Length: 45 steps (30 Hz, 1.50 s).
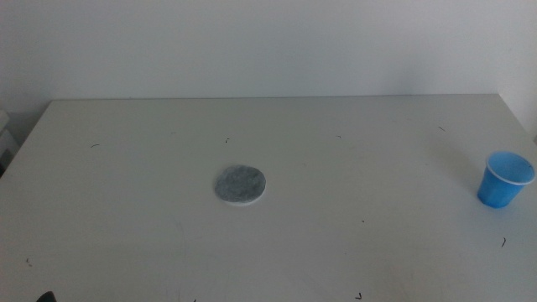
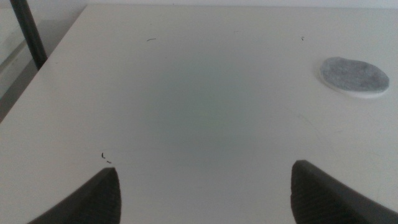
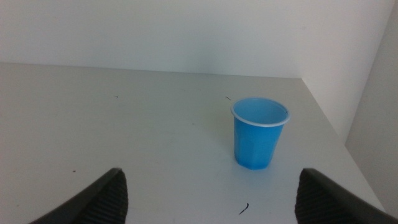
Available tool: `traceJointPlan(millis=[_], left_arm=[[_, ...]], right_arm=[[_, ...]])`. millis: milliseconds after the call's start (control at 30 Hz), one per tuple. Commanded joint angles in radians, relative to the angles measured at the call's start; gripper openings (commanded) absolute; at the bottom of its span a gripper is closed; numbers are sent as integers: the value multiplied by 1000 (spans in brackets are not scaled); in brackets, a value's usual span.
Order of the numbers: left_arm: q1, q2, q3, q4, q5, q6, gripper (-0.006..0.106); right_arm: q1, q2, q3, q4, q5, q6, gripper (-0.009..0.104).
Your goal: Place an empty cup on a cup mat.
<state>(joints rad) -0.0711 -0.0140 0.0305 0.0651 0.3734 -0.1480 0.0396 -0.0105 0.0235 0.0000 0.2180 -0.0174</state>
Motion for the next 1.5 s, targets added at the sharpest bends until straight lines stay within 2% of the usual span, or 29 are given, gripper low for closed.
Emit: traceJointPlan(millis=[0,400,700,933,1100,1367,1467], left_arm=[[1,-13,-6,0,-68,-11,105],[1,-13,-6,0,-68,-11,105],[1,-13,-6,0,-68,-11,105],[1,-13,-6,0,-68,-11,105],[1,-13,-6,0,-68,-11,105],[1,-13,-6,0,-68,-11,105],[1,-13,-6,0,-68,-11,105]], right_arm=[[-6,-21,-68,0,-77,-11,85],[-6,194,-394,0,-42,-11,85],[-6,511,-760,-12,256,-17,85],[-6,771,-1066,-12,482,107,85],[-6,952,-1262,-15,595,109,85],[-6,1251,-1554,-22,885,108,85],[-27,1350,-1658,0,965,108,85]])
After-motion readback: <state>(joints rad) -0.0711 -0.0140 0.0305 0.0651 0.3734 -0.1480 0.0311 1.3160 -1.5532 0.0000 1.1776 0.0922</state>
